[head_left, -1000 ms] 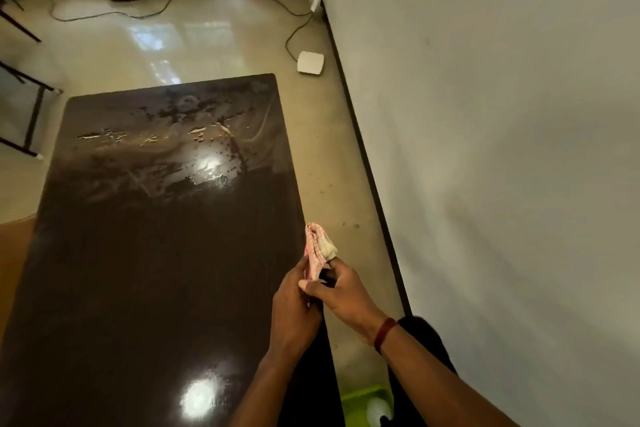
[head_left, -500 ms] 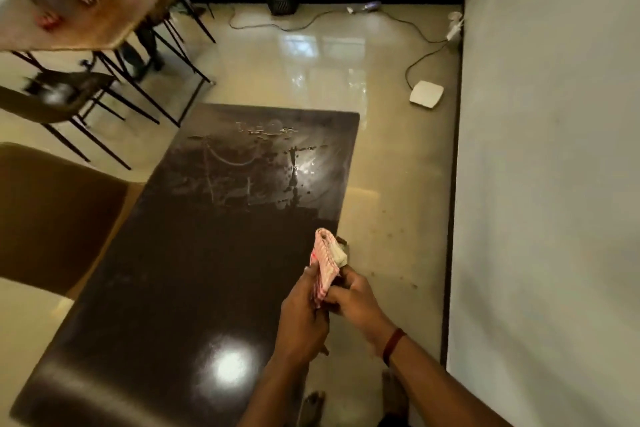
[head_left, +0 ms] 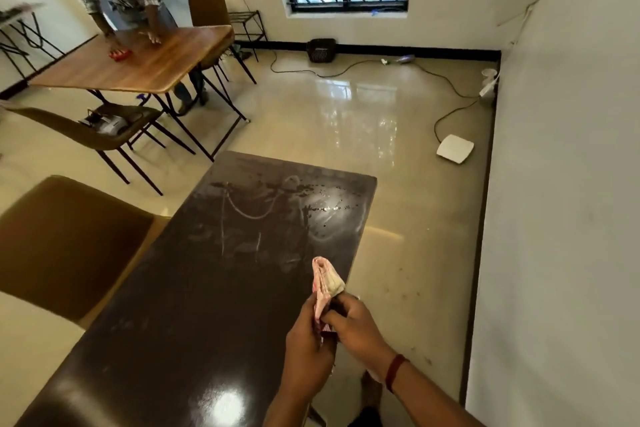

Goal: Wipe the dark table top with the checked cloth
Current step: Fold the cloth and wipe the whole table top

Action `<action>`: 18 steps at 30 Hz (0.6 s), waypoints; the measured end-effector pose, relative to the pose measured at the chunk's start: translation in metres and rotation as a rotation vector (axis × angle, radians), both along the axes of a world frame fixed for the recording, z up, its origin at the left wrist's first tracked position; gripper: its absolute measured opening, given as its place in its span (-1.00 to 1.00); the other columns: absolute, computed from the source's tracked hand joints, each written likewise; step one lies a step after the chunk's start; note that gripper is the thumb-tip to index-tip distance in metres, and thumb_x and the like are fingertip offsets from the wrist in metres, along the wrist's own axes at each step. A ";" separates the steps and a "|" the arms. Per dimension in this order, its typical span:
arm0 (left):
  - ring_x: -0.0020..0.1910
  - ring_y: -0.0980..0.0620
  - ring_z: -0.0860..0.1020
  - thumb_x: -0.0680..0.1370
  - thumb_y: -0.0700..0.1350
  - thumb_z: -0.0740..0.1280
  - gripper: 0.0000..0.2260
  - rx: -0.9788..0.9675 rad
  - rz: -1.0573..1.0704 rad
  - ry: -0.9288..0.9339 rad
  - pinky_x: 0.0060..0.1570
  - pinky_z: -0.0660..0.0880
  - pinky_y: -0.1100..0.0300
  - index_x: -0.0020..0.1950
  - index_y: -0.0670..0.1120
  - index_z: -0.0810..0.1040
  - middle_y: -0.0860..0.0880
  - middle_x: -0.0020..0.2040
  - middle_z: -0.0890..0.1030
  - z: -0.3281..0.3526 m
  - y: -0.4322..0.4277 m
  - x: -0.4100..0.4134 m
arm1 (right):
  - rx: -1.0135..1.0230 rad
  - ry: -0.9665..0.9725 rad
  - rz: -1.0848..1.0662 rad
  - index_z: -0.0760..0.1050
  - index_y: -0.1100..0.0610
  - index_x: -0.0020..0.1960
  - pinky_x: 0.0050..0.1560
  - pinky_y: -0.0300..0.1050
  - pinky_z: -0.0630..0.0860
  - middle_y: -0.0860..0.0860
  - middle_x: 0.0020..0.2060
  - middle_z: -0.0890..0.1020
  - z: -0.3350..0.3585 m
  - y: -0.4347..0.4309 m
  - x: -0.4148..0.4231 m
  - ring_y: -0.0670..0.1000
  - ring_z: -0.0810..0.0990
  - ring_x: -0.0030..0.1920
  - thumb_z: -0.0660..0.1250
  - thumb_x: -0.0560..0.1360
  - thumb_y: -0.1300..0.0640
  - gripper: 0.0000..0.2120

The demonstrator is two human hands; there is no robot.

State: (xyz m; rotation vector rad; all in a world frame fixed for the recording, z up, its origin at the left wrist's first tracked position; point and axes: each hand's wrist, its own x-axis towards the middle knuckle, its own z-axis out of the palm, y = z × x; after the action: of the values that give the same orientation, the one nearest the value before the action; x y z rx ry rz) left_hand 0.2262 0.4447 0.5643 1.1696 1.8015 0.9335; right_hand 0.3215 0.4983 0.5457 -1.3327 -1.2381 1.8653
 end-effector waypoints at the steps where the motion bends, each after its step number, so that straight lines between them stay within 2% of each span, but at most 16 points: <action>1: 0.08 0.36 0.56 0.48 -0.36 0.32 -0.42 0.000 0.022 -0.005 -0.04 0.47 0.47 0.34 0.20 0.39 0.21 0.09 0.61 -0.002 0.008 -0.001 | 0.038 -0.043 0.032 0.51 -0.05 0.25 0.13 -0.12 0.57 -0.09 0.04 0.67 0.001 0.007 -0.003 -0.10 0.63 0.06 0.31 0.51 0.22 -0.65; 3: 0.02 0.30 0.61 0.48 -0.31 0.34 -0.49 0.006 0.094 -0.034 -0.04 0.55 0.34 0.31 0.17 0.44 0.16 0.03 0.65 -0.009 0.031 -0.006 | 0.126 -0.145 0.104 0.48 -0.08 0.29 0.14 -0.11 0.56 -0.13 0.06 0.66 0.001 0.027 -0.008 -0.15 0.62 0.06 0.27 0.51 0.18 -0.63; 5: -0.04 0.19 0.65 0.48 -0.29 0.36 -0.53 0.013 0.166 -0.097 -0.04 0.62 0.10 0.28 0.14 0.46 0.11 -0.02 0.68 -0.018 0.055 -0.009 | 0.210 -0.237 0.161 0.45 -0.13 0.32 0.14 -0.04 0.55 -0.13 0.07 0.65 0.000 0.051 -0.014 -0.14 0.61 0.04 0.21 0.50 0.13 -0.58; 7: -0.06 0.09 0.67 0.47 -0.26 0.39 -0.57 0.024 0.230 -0.182 -0.06 0.62 -0.05 0.24 0.15 0.48 0.06 -0.04 0.69 -0.022 0.077 -0.012 | 0.242 -0.309 0.223 0.43 -0.18 0.32 0.07 -0.01 0.57 -0.11 0.03 0.67 0.002 0.073 -0.016 -0.11 0.63 -0.02 0.17 0.51 0.06 -0.60; 9: -0.04 0.05 0.67 0.47 -0.24 0.40 -0.60 0.028 0.301 -0.248 -0.06 0.62 -0.05 0.19 0.16 0.50 0.05 -0.04 0.69 -0.024 0.096 -0.017 | 0.256 -0.336 0.282 0.46 -0.19 0.29 0.01 -0.02 0.58 -0.07 -0.01 0.68 0.007 0.096 -0.022 -0.06 0.65 -0.08 0.16 0.55 0.05 -0.65; 10: -0.03 0.07 0.67 0.48 -0.24 0.41 -0.62 0.044 0.344 -0.273 -0.06 0.62 0.01 0.17 0.17 0.51 0.07 -0.04 0.69 -0.025 0.107 -0.020 | 0.280 -0.335 0.315 0.46 -0.19 0.29 0.03 -0.07 0.57 -0.10 0.01 0.68 0.010 0.106 -0.025 -0.10 0.64 -0.05 0.17 0.56 0.05 -0.66; 13: -0.02 0.14 0.66 0.52 -0.27 0.38 -0.67 0.074 0.486 -0.382 -0.07 0.58 0.24 0.20 0.07 0.53 0.07 -0.01 0.69 -0.025 0.140 -0.028 | 0.404 -0.325 0.419 0.47 -0.12 0.32 0.11 -0.37 0.45 -0.25 0.13 0.60 0.018 0.141 -0.029 -0.31 0.55 0.08 0.17 0.60 0.07 -0.67; 15: -0.01 0.08 0.68 0.53 -0.31 0.35 -0.68 0.046 0.577 -0.494 -0.03 0.60 0.15 0.22 -0.02 0.56 0.00 0.01 0.71 -0.026 0.161 -0.033 | 0.401 -0.314 0.445 0.49 -0.07 0.32 0.04 -0.49 0.41 -0.26 0.10 0.59 0.017 0.168 -0.032 -0.39 0.54 0.03 0.18 0.60 0.11 -0.68; 18: -0.03 -0.06 0.69 0.51 -0.41 0.28 -0.67 0.022 0.697 -0.649 -0.02 0.60 0.02 0.16 -0.07 0.60 -0.09 -0.04 0.72 -0.029 0.188 -0.037 | 0.422 -0.340 0.487 0.47 -0.07 0.33 0.14 -0.37 0.47 -0.26 0.10 0.58 0.014 0.204 -0.035 -0.36 0.55 0.02 0.21 0.59 0.04 -0.68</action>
State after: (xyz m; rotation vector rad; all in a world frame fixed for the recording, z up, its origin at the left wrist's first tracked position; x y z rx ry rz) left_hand 0.1887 0.6323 0.5357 0.1501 1.6364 1.5114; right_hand 0.2870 0.7026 0.5596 -1.2116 -2.1534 1.5625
